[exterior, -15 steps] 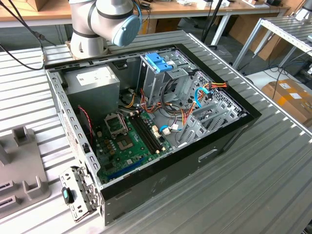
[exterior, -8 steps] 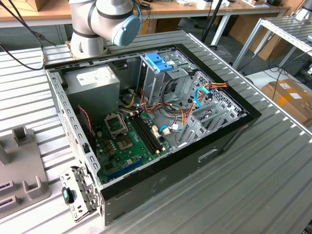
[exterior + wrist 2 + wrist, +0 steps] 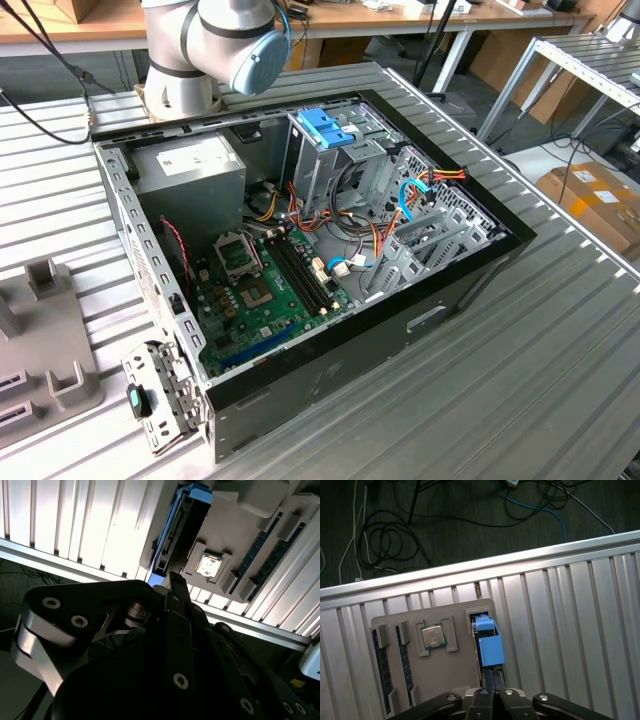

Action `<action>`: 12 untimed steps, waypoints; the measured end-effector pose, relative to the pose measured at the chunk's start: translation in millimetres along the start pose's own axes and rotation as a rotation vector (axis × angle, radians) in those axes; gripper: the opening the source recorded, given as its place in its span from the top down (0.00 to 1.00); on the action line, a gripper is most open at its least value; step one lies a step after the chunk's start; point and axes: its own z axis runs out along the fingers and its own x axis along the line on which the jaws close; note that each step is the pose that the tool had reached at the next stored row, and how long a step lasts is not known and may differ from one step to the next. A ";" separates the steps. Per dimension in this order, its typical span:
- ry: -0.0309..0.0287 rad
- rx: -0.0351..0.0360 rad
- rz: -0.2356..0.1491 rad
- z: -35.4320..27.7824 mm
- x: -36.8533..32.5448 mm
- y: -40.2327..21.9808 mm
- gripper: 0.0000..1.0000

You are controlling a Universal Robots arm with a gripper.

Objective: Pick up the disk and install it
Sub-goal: 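Pick up the disk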

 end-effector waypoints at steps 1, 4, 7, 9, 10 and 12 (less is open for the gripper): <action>0.0000 0.0000 0.000 0.1 -0.3 -1.4 0.89; 0.0000 -0.0001 0.000 0.3 -1.3 -6.7 0.89; 0.0000 -0.0001 0.000 0.3 -1.4 -7.4 0.89; 0.0000 -0.0001 0.000 0.2 -1.4 -7.4 0.89; 0.0000 -0.0001 0.000 0.3 -1.5 -7.5 0.89; 0.0000 -0.0002 0.000 0.2 -1.6 -8.2 0.89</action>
